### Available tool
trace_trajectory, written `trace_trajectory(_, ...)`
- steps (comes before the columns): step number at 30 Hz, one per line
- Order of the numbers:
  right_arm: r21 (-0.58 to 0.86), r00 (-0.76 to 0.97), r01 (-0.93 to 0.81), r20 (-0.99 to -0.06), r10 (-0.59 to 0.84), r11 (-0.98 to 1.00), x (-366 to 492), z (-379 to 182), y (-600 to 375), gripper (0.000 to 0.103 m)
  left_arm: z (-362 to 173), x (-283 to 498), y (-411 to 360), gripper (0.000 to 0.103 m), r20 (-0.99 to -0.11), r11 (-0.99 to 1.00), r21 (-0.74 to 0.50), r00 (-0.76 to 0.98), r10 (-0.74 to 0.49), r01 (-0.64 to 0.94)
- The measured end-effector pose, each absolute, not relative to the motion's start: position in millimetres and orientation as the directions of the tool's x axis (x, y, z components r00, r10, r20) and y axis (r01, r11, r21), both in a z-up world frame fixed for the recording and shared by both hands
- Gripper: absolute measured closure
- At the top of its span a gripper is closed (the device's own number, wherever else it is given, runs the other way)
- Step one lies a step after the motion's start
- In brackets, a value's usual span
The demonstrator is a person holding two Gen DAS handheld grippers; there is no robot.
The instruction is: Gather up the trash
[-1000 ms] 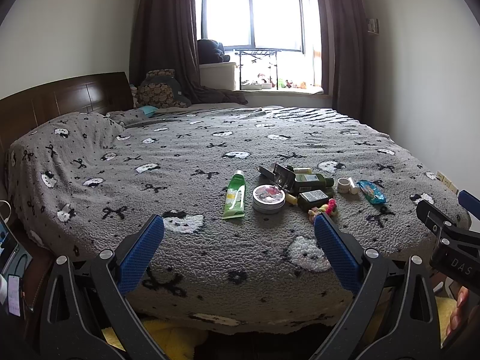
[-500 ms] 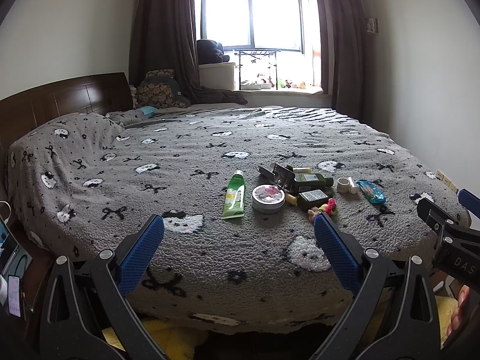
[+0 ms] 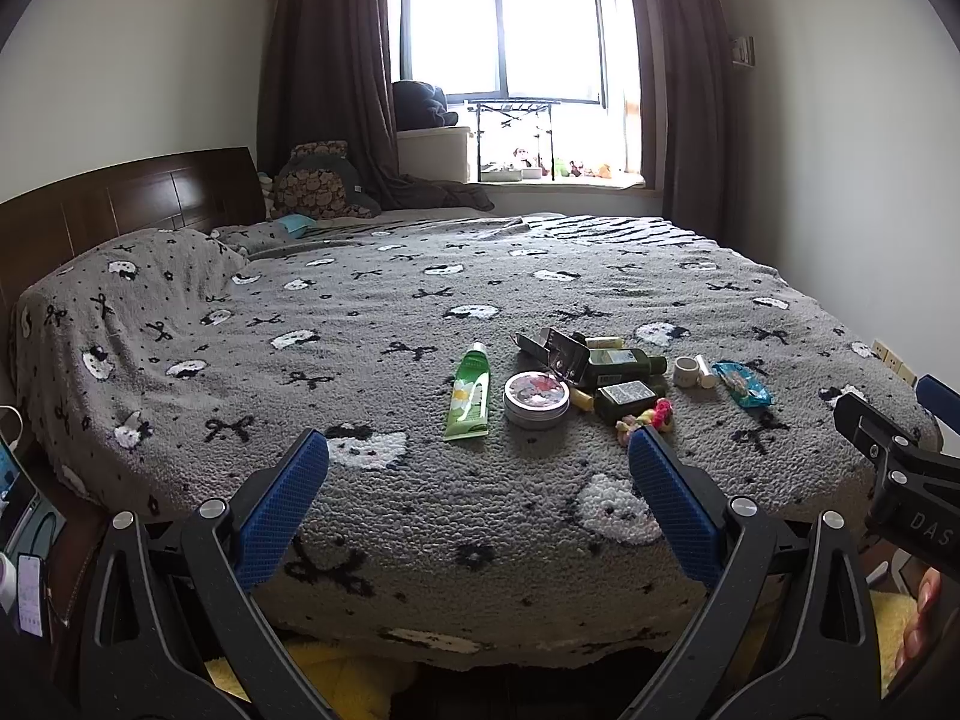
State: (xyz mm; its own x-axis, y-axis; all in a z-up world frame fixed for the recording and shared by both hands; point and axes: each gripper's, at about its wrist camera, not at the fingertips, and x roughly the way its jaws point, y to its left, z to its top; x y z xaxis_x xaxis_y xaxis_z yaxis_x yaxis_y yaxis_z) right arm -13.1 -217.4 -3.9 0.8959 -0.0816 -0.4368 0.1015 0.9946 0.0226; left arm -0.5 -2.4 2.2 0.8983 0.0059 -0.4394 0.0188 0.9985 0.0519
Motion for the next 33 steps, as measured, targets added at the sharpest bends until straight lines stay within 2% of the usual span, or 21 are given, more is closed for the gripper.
trace_trajectory(25,0.062,0.9,0.094,-0.432,-0.058,0.994,-13.7,-5.7,-222.6,0.003,-1.7,6.4,2.8,0.008,-0.441,0.998,0.043,0.897,-0.019,0.042)
trace_trajectory(33,0.063,0.879,0.094,-0.475,-0.053,0.994,2.0,-26.0,-231.1,0.003,-24.6,24.9,9.1,0.008,-0.488,0.997,0.067,0.873,0.009,0.028)
